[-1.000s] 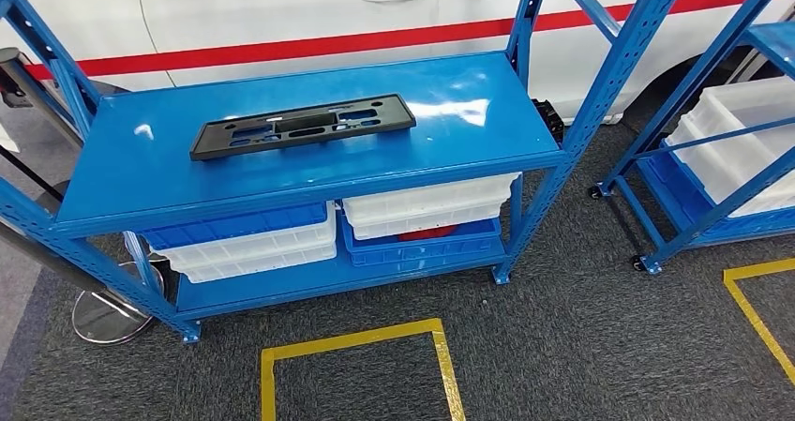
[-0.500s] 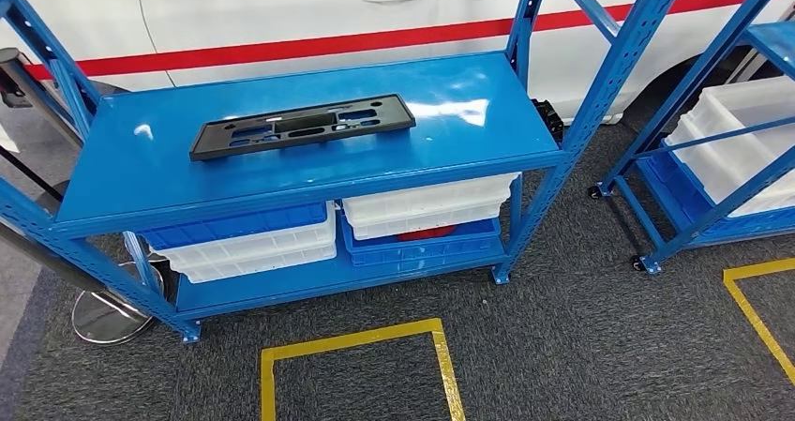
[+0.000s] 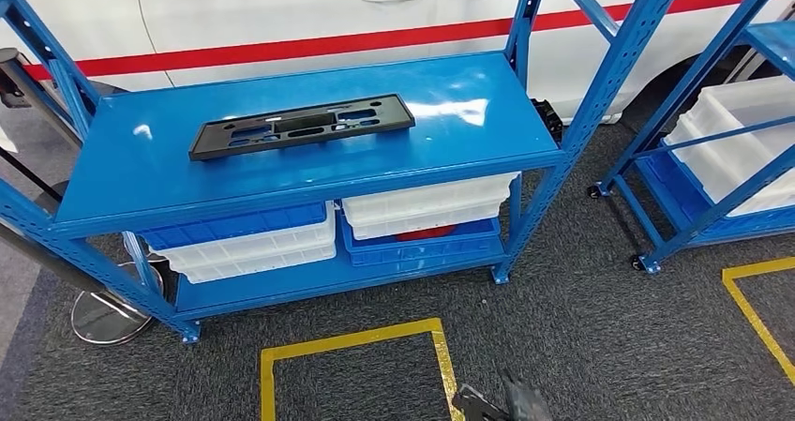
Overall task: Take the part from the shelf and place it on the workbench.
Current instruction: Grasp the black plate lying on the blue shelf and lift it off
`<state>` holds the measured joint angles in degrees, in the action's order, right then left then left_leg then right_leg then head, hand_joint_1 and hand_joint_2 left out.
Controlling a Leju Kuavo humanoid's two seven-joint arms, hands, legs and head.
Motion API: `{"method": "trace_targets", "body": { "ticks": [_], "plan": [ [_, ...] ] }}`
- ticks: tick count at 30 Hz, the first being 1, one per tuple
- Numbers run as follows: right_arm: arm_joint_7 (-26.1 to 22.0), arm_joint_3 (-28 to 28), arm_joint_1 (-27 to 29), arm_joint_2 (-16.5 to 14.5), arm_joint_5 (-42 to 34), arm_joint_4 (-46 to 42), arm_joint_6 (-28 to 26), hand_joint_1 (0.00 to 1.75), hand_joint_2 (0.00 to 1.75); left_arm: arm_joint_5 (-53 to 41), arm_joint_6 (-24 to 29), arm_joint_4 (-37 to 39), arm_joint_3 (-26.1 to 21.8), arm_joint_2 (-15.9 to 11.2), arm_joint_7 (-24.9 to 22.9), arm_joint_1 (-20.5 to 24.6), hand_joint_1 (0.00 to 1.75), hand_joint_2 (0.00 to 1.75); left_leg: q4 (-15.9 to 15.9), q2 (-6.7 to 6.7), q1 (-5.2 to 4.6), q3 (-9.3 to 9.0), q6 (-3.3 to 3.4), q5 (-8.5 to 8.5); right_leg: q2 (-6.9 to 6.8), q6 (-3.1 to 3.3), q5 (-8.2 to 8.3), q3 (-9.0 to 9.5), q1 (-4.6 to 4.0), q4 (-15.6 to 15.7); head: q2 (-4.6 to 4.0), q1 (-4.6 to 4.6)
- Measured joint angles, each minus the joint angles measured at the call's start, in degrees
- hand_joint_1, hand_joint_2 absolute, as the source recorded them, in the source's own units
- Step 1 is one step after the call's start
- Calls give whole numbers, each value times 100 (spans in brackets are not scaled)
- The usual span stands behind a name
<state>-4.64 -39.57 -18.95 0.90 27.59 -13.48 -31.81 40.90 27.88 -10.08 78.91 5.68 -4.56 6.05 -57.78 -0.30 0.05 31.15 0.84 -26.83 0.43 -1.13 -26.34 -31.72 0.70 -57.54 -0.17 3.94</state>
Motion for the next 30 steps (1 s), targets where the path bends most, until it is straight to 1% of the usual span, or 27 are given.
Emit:
{"method": "trace_targets", "body": {
  "ticks": [2, 3, 7, 9, 10, 12, 16, 20, 23, 25, 28, 30],
  "plan": [
    [-111, -215, -462, 40, 601, -100, 5, 0, 175, -41, -103, 4, 69, -1, -29, 38, 0, 175, -1, 7, -1, 10, 2, 10, 9, -6, 15, -5, 1, -2, 0, 0],
    [-91, -353, -786, 62, 1024, -152, 96, 0, 175, -53, -156, 6, 99, -2, -37, 60, 0, 175, -2, 14, -2, 18, 2, 19, 16, -8, 26, -14, 2, -5, 0, -1],
    [144, -1088, -2521, 174, 2865, -332, 670, 0, 175, -76, -198, 9, 194, -1, -50, 174, 0, 175, -10, 48, -11, 59, 7, 66, 46, -13, 75, -86, 9, -12, 0, 0],
    [194, -1454, -3241, 223, 3419, -392, 829, 0, 175, -77, -190, 9, 224, 0, -60, 200, 0, 175, -12, 31, -11, 62, 8, 77, 26, -13, 78, -83, 7, -12, 0, 1],
    [205, -1590, -3488, 236, 3537, -416, 861, 0, 175, -77, -187, 9, 244, 0, -63, 201, 0, 175, -13, 21, -10, 62, 8, 79, 17, -13, 78, -80, 6, -12, 0, 0],
    [241, -1797, -3809, 254, 3631, -460, 864, 0, 175, -77, -185, 9, 279, -1, -66, 203, 0, 175, -13, 12, -10, 66, 8, 81, 8, -13, 78, -78, 6, -12, 0, 1],
    [300, -2084, -4169, 276, 3847, -524, 779, 0, 175, -79, -189, 10, 316, -1, -74, 242, 0, 175, -13, 11, -11, 72, 8, 81, 7, -14, 79, -79, 9, -14, 0, 1],
    [211, -2234, -4742, 341, 3999, -581, 963, 0, 175, -139, -212, 11, 368, -1, -127, 280, 0, 175, -14, 11, -14, 80, 9, 82, 7, -15, 80, -87, 12, -14, 0, 1],
    [163, -2250, -5213, 366, 3877, -604, 1059, 0, 175, -155, -228, 13, 436, -3, -174, 314, 0, 175, -14, 8, -14, 82, 12, 84, 2, -15, 80, -87, 12, -14, 0, 1],
    [107, -2212, -5423, 364, 3650, -628, 1062, 0, 175, -145, -235, 22, 462, -11, -181, 301, 0, 175, -15, 7, -14, 82, 12, 83, 5, -15, 80, -88, 12, -14, 0, 1],
    [-32, -2053, -5572, 355, 3269, -663, 1067, 0, 175, -126, -238, 35, 471, -25, -139, 266, 0, 175, -16, 3, -14, 84, 13, 83, 0, -15, 79, -92, 11, -13, 0, 2],
    [-68, -1971, -5598, 343, 3187, -683, 1057, 0, 175, -126, -236, 36, 471, -25, -124, 269, 0, 175, -15, -2, -13, 86, 12, 83, -6, -16, 79, -92, 10, -13, 0, 1]
  ]
}}
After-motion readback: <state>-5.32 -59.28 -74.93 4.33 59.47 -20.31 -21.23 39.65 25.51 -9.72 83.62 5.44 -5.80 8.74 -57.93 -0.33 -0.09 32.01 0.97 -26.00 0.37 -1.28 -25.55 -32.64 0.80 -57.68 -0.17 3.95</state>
